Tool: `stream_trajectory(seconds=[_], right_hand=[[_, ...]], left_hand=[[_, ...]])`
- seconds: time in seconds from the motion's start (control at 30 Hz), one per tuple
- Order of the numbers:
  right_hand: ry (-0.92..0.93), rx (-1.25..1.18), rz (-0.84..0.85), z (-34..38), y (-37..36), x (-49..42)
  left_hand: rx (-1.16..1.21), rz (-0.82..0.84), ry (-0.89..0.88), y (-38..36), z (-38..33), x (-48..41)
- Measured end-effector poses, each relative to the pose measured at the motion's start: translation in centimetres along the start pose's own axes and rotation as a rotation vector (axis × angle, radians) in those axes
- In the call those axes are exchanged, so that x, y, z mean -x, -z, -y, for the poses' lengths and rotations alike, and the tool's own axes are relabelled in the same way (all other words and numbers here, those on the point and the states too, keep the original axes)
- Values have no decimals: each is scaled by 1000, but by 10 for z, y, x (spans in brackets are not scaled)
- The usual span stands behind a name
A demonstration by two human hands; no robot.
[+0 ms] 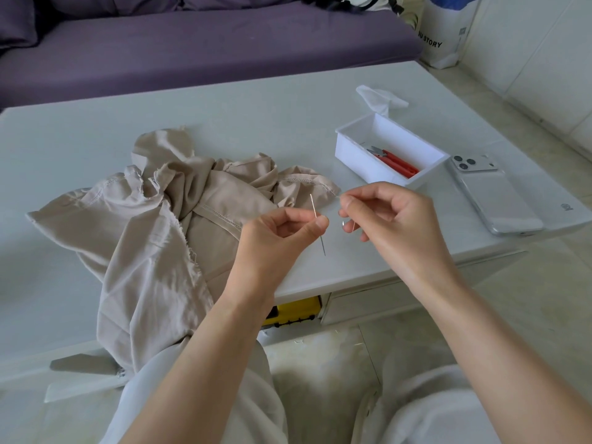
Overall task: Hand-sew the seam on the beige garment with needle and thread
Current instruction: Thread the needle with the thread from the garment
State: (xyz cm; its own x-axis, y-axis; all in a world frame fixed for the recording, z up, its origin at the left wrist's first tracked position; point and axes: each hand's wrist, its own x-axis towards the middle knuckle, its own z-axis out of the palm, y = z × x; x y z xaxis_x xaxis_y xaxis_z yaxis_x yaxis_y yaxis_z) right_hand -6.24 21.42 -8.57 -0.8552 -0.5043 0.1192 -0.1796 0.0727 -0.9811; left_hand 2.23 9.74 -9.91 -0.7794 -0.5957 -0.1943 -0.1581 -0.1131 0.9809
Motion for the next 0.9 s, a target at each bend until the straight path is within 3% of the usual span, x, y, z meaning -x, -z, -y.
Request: stream_trajectory(seconds=[0.47,0.9], right_hand=[[16,-6,-18,3,-9,6],[169,133,-112,-3,-15,9]], left_hand=[[-23,52,12,-1,-8,5],[30,63,17,-3,-13,7]])
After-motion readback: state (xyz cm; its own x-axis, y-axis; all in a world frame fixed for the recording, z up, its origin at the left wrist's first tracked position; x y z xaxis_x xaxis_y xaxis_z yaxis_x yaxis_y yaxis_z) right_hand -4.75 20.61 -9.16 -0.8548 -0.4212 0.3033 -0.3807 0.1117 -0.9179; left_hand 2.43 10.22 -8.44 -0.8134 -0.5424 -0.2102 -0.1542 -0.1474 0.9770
